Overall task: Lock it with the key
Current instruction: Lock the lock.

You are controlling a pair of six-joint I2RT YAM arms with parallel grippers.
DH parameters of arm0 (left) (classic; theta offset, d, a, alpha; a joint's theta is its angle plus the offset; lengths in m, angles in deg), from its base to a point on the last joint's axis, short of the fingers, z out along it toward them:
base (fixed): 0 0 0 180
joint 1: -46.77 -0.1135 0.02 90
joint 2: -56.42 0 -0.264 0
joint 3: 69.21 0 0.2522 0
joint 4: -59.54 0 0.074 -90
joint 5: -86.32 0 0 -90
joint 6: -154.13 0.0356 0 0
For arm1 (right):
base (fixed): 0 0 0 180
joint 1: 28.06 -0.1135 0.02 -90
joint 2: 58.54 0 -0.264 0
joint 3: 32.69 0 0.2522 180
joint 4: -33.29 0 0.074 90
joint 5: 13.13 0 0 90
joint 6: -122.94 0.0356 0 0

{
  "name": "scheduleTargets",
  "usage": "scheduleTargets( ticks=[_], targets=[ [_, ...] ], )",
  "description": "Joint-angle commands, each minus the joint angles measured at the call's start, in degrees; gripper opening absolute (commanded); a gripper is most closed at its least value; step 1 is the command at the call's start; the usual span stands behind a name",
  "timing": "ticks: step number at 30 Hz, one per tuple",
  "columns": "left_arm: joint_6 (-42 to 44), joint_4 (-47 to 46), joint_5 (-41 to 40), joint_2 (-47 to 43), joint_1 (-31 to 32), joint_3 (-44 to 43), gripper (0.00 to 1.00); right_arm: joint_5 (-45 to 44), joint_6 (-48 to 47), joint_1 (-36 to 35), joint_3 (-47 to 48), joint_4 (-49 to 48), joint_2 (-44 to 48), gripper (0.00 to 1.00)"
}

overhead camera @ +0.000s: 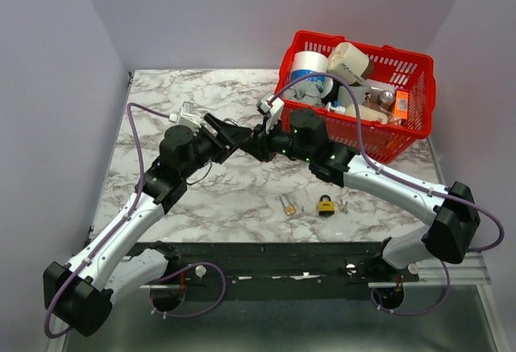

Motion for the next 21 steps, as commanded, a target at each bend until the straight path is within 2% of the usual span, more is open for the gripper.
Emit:
scheduleTargets(
  ticks=[1,3,4,6,10,12,21],
  targets=[
    [1.75,1.58,-2.41,-0.41,-0.12,-1.02,0.44,2.28,0.84,-0.57,2.12,-5.17,1.59,0.41],
    [2.54,1.67,-2.5,-0.67,-0.82,-1.45,0.33,1.15,0.67,-0.48,2.13,-3.06,2.47,0.57],
    [2.98,1.76,-2.5,-1.02,-1.09,-1.63,0.25,0.62,0.75,-0.31,2.13,-2.01,2.65,0.59],
    [3.42,2.02,-2.23,-1.46,-1.35,-1.9,0.22,1.49,1.1,0.57,1.95,0.8,3.79,0.61],
    [3.16,3.6,-1.71,-2.16,-1.53,-2.34,0.18,4.13,0.4,1.37,0.2,4.5,5.55,0.59],
    [2.89,3.61,-1.79,-2.25,-1.62,-2.25,0.17,5.88,-0.39,1.37,-0.77,5.99,5.81,0.55],
    [2.19,4.57,-1.44,-1.55,-2.14,-3.48,0.17,8.08,-2.32,1.54,-2.7,8.19,4.49,0.5]
  ],
)
